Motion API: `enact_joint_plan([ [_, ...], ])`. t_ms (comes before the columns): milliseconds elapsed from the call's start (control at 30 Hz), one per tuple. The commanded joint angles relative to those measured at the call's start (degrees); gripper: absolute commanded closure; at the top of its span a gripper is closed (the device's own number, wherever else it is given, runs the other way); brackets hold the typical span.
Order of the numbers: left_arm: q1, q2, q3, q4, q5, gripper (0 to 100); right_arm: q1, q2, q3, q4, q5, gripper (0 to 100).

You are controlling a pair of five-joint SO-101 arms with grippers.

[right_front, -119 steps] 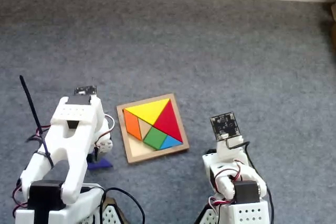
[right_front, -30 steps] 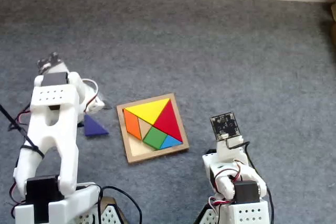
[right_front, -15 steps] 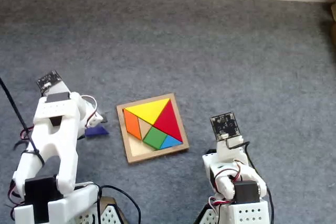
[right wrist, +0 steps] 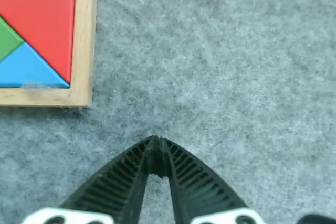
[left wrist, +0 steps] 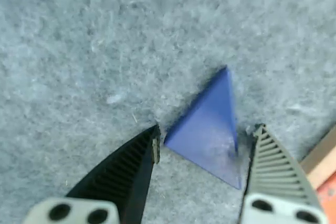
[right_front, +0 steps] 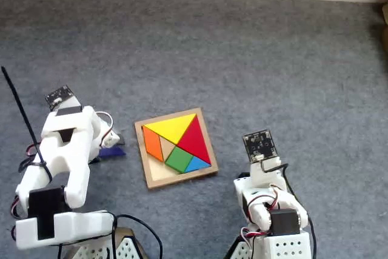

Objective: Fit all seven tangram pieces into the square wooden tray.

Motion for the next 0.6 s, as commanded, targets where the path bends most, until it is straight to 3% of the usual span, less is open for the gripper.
enact_joint_plan([
  [0,-0.7,0.4,-2.4,-0.4,0.6,73,0.7,-0.2,7.3,0.3,0.0,99.1],
  [567,-0.8,0.6,-2.0,-0.4,0.7,73,0.7,-0.2,7.3,0.3,0.0,99.1],
])
